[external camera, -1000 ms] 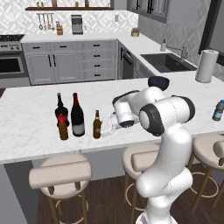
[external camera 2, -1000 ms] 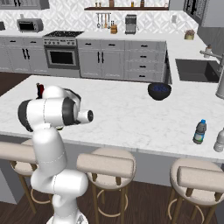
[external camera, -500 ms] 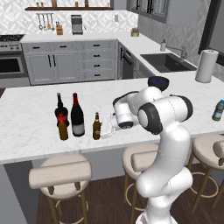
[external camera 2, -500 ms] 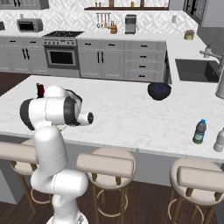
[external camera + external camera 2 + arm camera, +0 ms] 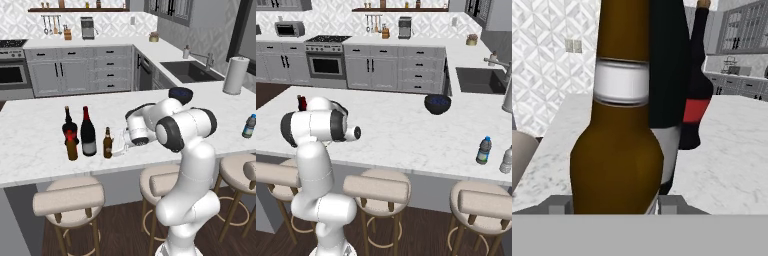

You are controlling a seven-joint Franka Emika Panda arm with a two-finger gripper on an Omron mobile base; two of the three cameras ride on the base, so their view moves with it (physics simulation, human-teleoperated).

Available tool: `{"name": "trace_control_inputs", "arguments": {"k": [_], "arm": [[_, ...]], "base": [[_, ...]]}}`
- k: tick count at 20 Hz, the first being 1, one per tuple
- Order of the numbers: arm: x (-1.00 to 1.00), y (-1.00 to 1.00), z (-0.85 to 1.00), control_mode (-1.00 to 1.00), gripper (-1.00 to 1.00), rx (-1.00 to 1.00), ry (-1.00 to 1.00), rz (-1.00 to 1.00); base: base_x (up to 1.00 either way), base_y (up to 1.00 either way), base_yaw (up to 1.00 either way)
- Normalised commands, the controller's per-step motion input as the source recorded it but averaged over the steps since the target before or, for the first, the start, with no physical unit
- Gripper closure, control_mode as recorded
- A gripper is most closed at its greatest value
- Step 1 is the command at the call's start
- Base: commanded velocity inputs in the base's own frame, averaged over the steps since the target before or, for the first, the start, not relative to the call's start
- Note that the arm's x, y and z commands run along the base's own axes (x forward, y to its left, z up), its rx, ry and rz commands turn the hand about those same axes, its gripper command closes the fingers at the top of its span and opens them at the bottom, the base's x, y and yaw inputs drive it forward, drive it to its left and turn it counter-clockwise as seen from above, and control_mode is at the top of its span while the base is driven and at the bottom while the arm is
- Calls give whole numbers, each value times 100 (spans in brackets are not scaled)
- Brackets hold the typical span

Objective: Move the plastic bottles in the middle to the plastics group, and the glass bottles in the middle to the glass group.

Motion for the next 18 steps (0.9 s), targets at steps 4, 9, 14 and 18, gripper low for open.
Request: {"name": "trace_control_inputs", "arguments": {"k": [4, 9, 14, 18], "arm": [[0, 6, -31, -100, 100, 0, -3, 0], [0, 2, -41, -100, 100, 0, -1, 0], [0, 3, -38, -100, 100, 0, 0, 0], [-1, 0, -39, -100, 100, 0, 0, 0]], "base": [[0, 0, 0], [0, 0, 0], [0, 0, 0], [0, 0, 0]]}}
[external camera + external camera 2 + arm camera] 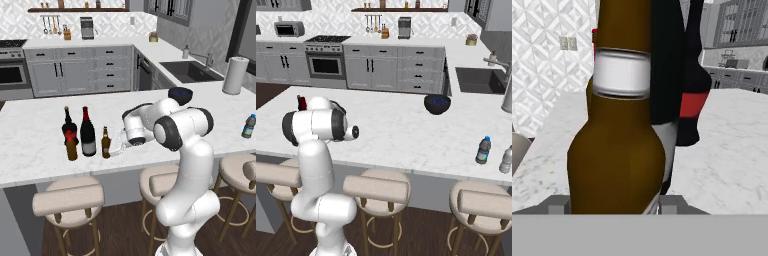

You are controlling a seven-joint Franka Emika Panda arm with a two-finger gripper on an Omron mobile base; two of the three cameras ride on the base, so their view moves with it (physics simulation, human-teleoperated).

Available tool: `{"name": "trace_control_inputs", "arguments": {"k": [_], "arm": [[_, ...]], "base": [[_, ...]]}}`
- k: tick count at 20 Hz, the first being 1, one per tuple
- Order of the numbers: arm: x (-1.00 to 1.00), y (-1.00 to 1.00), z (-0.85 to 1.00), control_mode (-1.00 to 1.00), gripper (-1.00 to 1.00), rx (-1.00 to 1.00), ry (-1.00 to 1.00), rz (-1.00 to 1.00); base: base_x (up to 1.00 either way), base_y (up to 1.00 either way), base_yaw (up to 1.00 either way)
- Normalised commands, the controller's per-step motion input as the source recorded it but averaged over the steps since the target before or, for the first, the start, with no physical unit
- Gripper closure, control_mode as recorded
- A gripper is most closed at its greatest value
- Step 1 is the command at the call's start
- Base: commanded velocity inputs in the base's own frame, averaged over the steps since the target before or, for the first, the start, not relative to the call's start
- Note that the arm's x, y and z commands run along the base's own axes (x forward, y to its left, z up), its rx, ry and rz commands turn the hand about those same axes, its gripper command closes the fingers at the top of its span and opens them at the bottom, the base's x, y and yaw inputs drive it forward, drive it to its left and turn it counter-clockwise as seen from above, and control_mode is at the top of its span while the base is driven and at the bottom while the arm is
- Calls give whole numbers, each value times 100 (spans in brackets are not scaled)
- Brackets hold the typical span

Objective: Move the plastic bottles in the middle to the plastics group, and the glass bottles in the middle to the glass group.

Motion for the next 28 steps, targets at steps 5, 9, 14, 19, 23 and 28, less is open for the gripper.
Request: {"name": "trace_control_inputs", "arguments": {"k": [5, 9, 14, 19, 23, 28], "arm": [[-1, -1, -34, -100, -100, 0, 0, 0], [-3, -5, -21, -100, -100, 0, -3, 0], [-3, -10, -7, -100, -100, 0, -7, 0], [-6, -20, 0, -100, -100, 0, -5, 0], [-13, -15, 0, -100, -100, 0, -4, 0], [-14, -5, 7, -100, -100, 0, 0, 0]], "base": [[0, 0, 0], [0, 0, 0], [0, 0, 0], [0, 0, 0], [0, 0, 0], [0, 0, 0]]}}
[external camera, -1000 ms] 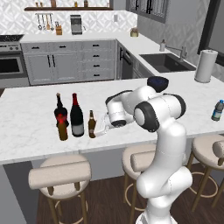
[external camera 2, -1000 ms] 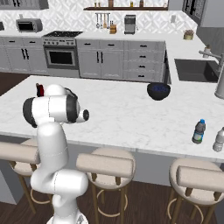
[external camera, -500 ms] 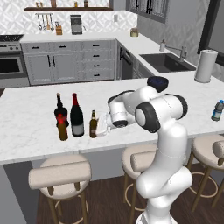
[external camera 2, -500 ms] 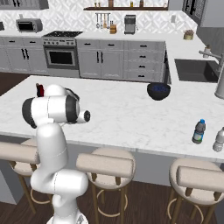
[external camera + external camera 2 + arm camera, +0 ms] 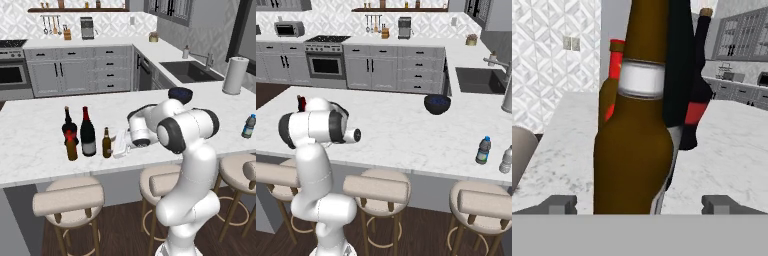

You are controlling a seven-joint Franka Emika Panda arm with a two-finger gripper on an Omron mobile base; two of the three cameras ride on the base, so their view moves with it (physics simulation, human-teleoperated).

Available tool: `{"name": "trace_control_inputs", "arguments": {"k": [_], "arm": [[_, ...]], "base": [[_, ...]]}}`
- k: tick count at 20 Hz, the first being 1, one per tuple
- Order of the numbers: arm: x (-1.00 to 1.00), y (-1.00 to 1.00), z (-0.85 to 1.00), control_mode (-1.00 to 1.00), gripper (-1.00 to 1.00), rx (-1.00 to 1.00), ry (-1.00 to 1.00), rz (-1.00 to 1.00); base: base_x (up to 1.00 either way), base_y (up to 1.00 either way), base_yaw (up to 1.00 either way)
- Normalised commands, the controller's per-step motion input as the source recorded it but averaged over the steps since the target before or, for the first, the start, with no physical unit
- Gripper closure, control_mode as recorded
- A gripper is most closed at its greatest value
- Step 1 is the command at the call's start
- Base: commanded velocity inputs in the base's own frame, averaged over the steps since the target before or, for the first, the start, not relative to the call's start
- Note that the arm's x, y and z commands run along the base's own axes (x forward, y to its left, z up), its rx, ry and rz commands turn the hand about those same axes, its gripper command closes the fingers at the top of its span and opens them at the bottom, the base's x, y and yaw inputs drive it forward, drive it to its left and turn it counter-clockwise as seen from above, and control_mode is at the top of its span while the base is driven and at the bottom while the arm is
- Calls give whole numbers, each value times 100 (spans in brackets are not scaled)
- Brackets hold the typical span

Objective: Move the plastic bottles in the middle to the plastics group, and the glass bottles in the middle to the glass group.

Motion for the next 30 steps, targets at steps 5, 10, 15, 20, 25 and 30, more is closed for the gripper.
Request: {"name": "trace_control_inputs", "arguments": {"k": [5, 10, 15, 20, 25, 30], "arm": [[-11, -19, 27, -100, -100, 0, 0, 0], [-29, -43, 46, -100, -100, 0, 0, -4], [-40, -54, 65, -100, -100, 0, 7, -15], [-41, -56, 73, -100, -100, 0, 26, -26], [-43, -57, 76, -100, -100, -1, 34, -26], [-41, -56, 78, -100, -100, -10, 34, -21]], "base": [[0, 0, 0], [0, 0, 0], [0, 0, 0], [0, 0, 0], [0, 0, 0], [0, 0, 0]]}}
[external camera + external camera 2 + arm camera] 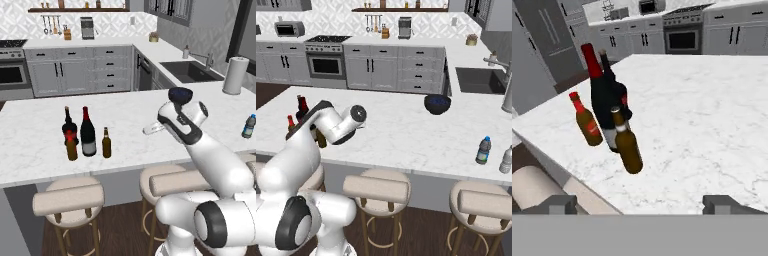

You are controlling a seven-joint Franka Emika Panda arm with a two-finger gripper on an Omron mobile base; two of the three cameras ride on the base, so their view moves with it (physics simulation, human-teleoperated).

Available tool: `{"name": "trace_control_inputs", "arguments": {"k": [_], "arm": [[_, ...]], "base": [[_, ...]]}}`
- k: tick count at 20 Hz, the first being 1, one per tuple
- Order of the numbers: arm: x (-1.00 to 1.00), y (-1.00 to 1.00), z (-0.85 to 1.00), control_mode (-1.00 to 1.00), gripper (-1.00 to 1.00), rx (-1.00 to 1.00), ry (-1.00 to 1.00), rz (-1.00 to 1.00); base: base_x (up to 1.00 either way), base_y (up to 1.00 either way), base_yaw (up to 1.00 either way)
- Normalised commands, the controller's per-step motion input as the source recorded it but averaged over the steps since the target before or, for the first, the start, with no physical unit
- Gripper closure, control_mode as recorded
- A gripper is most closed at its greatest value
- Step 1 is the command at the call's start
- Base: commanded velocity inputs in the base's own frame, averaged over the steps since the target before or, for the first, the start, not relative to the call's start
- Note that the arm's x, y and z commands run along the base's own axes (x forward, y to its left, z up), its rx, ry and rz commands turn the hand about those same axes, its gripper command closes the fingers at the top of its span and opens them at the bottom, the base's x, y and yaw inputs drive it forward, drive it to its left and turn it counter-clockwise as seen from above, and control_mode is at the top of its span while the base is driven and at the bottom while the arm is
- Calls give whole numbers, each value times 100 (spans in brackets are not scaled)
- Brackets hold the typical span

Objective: Move the plastic bottles in the middle to the plastics group, and the glass bottles in the middle to the glass group.

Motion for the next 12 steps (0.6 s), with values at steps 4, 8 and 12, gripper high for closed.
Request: {"name": "trace_control_inputs", "arguments": {"k": [4, 8, 12], "arm": [[-53, -58, 69, -100, -100, -9, 28, -20], [-74, -68, 40, -100, -100, -6, 8, -15], [-89, -51, 14, -100, -100, -6, 0, -15]], "base": [[0, 0, 0], [0, 0, 0], [0, 0, 0]]}}
